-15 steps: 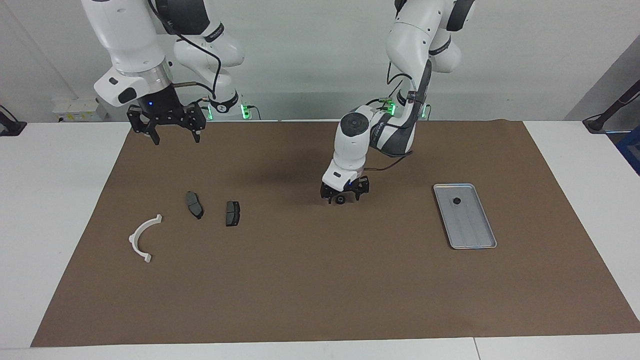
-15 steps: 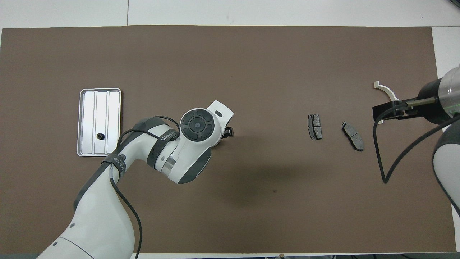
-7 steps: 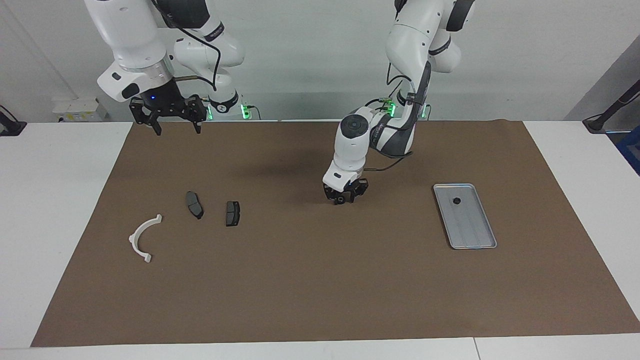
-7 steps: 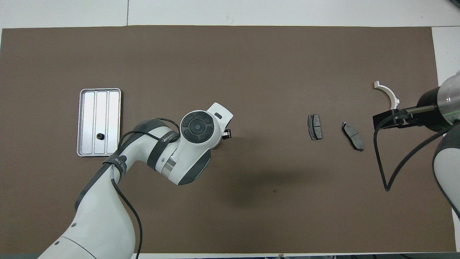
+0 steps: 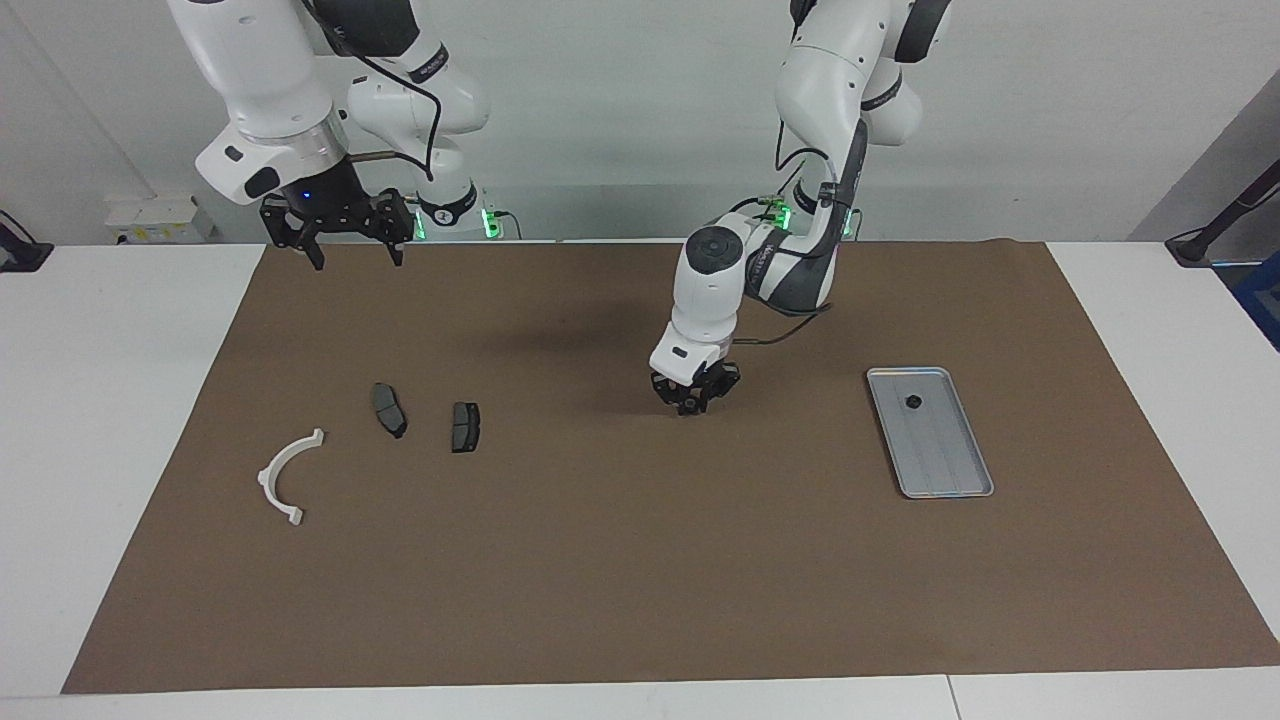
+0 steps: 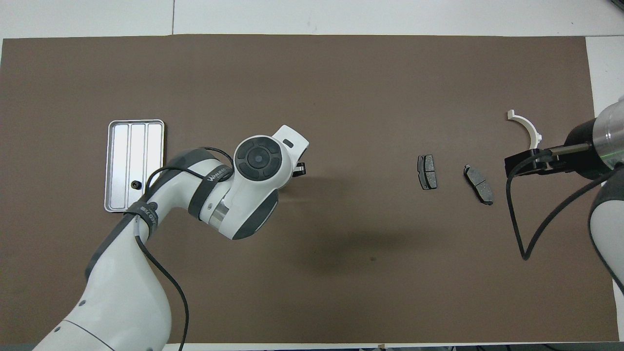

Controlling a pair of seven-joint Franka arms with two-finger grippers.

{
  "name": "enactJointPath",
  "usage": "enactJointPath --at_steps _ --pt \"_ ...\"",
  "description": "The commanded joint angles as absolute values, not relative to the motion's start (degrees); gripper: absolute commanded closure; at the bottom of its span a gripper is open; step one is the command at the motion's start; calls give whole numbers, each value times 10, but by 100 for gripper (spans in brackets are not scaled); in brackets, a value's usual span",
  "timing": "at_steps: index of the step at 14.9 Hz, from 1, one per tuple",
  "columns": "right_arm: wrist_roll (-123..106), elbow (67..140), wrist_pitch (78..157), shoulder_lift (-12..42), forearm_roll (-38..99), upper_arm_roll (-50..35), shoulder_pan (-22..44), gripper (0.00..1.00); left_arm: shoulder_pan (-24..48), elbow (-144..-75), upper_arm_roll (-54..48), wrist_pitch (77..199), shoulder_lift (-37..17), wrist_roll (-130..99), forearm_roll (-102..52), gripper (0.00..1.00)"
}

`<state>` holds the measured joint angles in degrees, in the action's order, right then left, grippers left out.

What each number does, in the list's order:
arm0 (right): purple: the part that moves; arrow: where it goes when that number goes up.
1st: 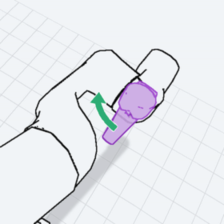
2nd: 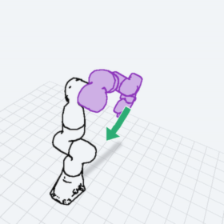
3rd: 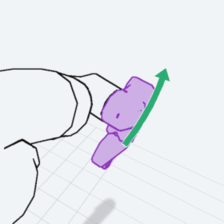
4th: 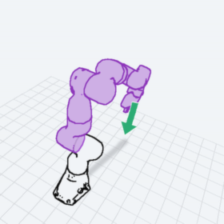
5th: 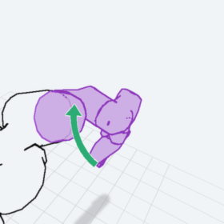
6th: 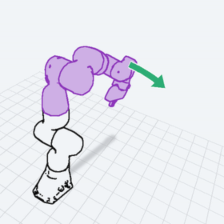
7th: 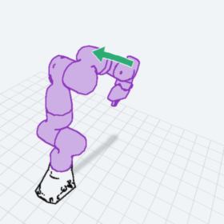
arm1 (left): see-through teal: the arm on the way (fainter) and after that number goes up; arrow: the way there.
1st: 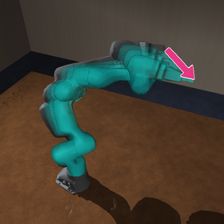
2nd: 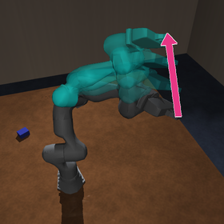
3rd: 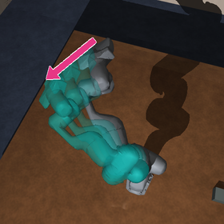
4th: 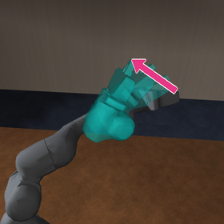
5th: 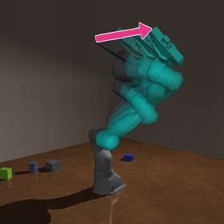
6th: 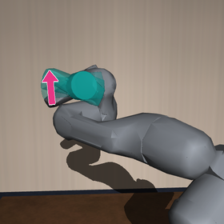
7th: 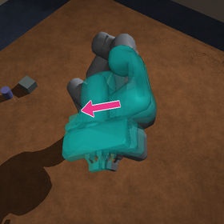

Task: Pick bearing gear from pile to tray
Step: 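Carry the gear with the left gripper into the tray and release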

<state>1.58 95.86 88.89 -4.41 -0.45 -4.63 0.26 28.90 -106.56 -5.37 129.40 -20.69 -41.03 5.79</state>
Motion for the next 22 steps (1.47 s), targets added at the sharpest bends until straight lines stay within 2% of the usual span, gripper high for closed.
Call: enactJointPath --at_steps 1,4,8,10,14,22 --pt "11 942 882 -51 12 -47 -4 0 194 -1050 -55 1178 -126 -282 62 100" --pt "11 938 879 -52 12 -46 -4 0 66 -1035 -54 1097 -71 -81 43 100" --pt "11 938 879 -54 11 -45 -4 0 -53 -1025 -52 1115 -74 95 27 100" --pt "11 938 880 -54 11 -46 -3 0 -65 -1055 -51 1172 -80 110 23 100" --pt "10 938 881 -53 11 -45 -2 0 -58 -1106 -52 1297 -126 87 13 100" --pt "9 940 883 -54 11 -47 -9 0 -47 -1119 -52 1401 -192 68 13 100"
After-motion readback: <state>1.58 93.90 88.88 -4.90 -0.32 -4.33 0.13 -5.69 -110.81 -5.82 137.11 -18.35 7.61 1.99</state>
